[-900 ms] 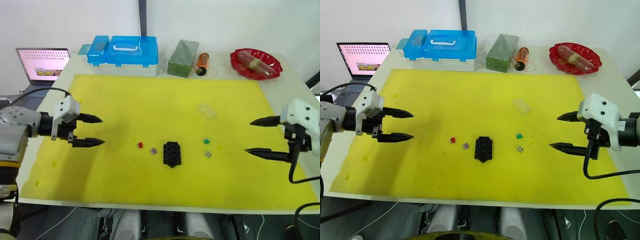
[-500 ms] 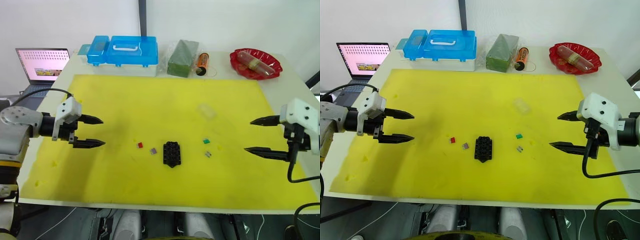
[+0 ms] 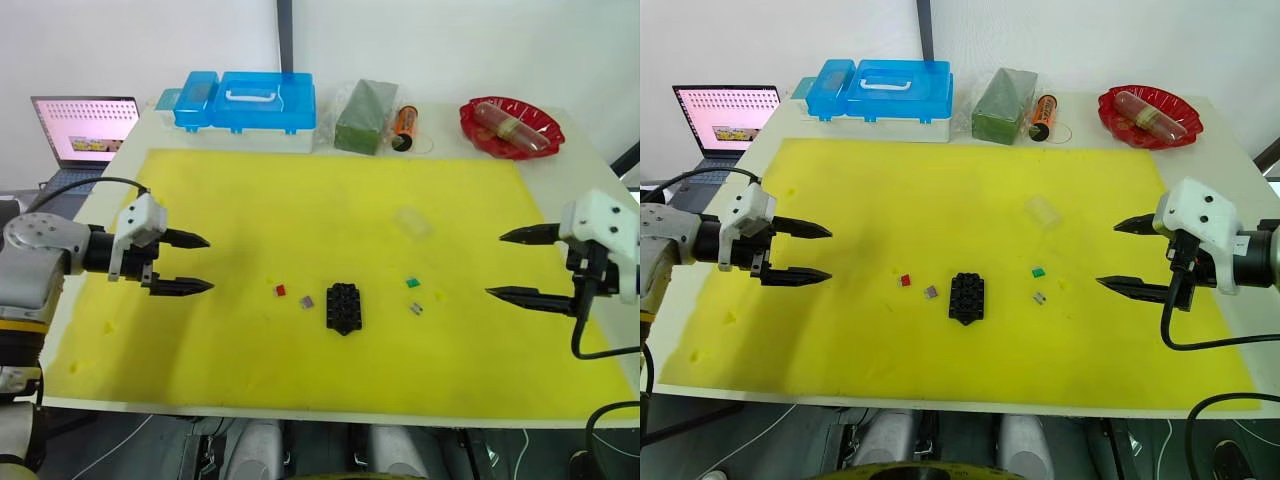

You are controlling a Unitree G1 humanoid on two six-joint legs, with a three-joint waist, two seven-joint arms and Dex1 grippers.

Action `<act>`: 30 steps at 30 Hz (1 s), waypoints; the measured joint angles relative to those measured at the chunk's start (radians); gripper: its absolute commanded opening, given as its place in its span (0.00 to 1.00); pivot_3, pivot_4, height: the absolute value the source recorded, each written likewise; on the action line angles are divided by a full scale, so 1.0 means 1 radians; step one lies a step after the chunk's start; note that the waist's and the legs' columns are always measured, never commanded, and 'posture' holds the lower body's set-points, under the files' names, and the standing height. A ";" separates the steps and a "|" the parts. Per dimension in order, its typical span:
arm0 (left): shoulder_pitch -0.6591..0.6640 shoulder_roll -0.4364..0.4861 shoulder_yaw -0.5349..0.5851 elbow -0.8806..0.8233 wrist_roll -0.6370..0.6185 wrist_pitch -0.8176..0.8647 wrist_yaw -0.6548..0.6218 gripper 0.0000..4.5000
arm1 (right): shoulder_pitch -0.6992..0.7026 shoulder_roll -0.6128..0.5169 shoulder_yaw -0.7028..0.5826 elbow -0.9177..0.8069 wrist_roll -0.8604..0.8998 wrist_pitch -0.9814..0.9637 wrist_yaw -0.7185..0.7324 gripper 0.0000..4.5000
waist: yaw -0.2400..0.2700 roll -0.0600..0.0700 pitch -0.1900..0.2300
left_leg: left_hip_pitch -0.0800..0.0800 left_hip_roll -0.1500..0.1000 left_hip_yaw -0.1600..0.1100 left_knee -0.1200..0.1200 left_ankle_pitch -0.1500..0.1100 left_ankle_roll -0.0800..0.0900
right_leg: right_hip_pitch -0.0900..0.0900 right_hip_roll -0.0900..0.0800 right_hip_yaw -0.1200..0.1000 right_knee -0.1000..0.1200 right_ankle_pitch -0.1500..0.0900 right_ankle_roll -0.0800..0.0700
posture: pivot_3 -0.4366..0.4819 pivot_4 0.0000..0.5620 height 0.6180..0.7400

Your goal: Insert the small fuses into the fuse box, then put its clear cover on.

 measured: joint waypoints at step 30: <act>-0.418 -0.248 -0.416 0.359 -0.040 0.419 -0.108 0.64 | -0.434 0.200 0.464 -0.204 0.184 0.220 -0.286 1.00 | 0.000 0.000 0.000 | -0.002 0.001 -0.001 0.001 0.000 0.000 | -0.003 0.004 0.003 0.001 0.000 0.000 | 0.48 0.27 1.00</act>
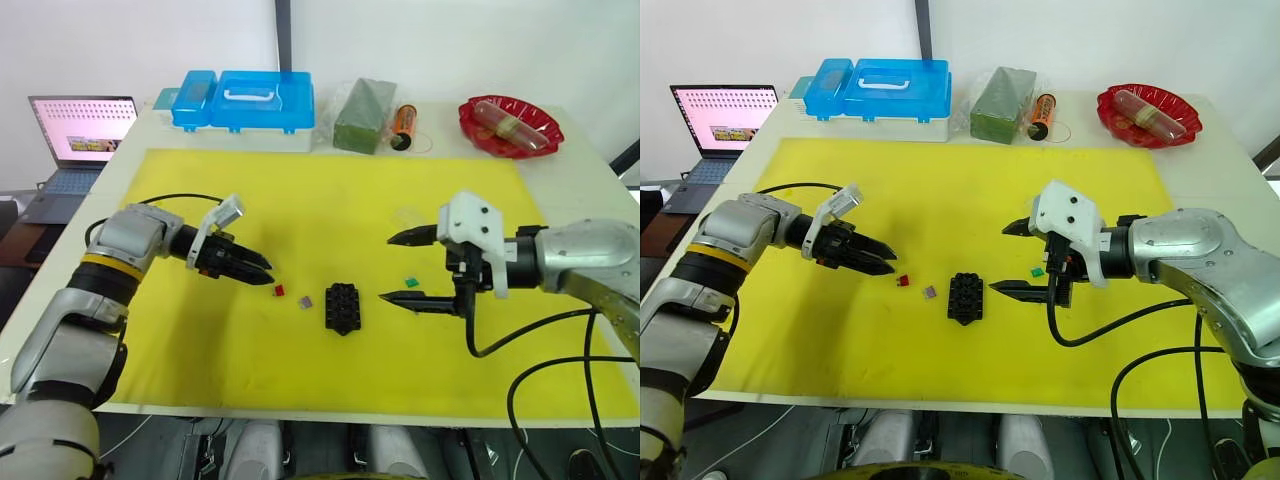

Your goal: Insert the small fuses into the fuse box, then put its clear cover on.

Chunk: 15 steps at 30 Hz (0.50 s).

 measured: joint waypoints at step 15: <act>-0.062 -0.054 -0.160 0.141 -0.008 -0.118 0.000 0.64 | 0.000 0.001 0.001 -0.030 0.003 0.001 -0.033 1.00 | 0.001 0.000 0.000 | 0.000 0.000 0.000 0.000 0.000 0.000 | 0.000 0.000 0.001 0.000 0.000 0.000 | 0.48 0.27 1.00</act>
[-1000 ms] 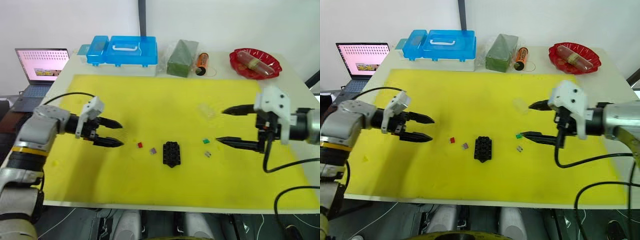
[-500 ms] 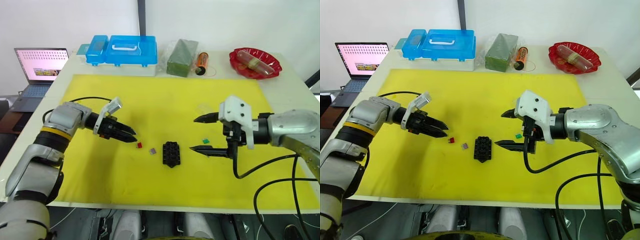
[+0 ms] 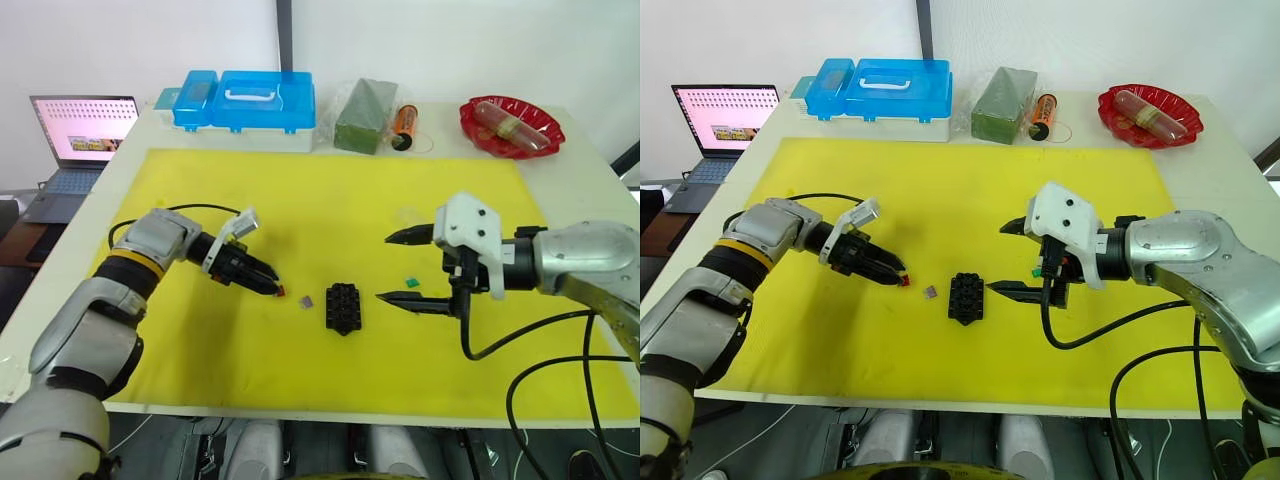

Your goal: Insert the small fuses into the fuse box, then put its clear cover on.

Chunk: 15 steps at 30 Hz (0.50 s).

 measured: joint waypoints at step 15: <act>-0.017 0.016 -0.083 0.004 -0.045 -0.036 0.002 0.44 | 0.000 0.000 0.000 0.000 0.000 0.001 -0.002 1.00 | -0.001 0.000 0.000 | 0.000 0.000 0.000 0.000 0.000 0.000 | 0.000 0.000 0.000 0.000 0.000 0.000 | 0.48 0.27 1.00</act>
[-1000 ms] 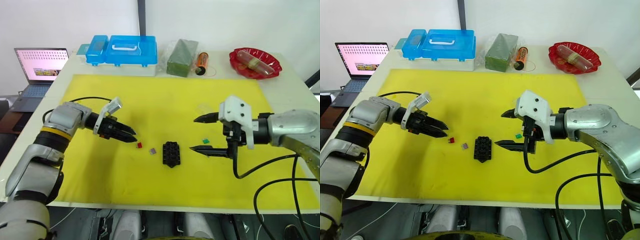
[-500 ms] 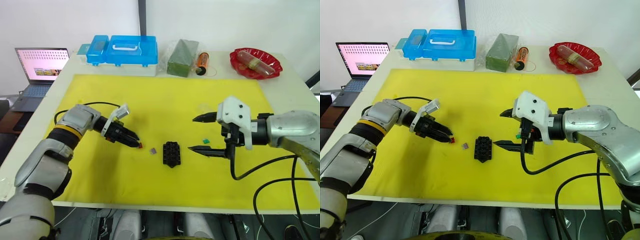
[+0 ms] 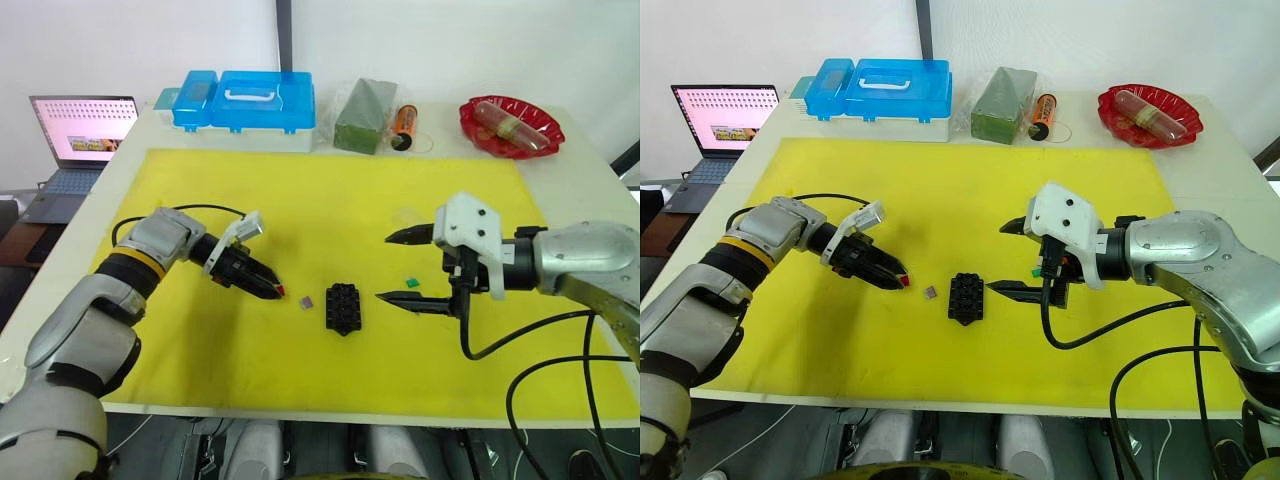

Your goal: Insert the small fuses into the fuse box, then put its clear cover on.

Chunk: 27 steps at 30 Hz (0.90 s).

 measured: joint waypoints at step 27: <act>-0.001 -0.021 -0.005 0.063 0.017 -0.019 -0.004 0.09 | 0.000 0.000 0.000 0.003 -0.014 -0.002 0.003 1.00 | 0.000 0.000 0.000 | 0.000 0.000 0.000 0.000 0.000 0.000 | 0.000 0.000 0.000 0.000 0.000 0.000 | 0.48 0.27 1.00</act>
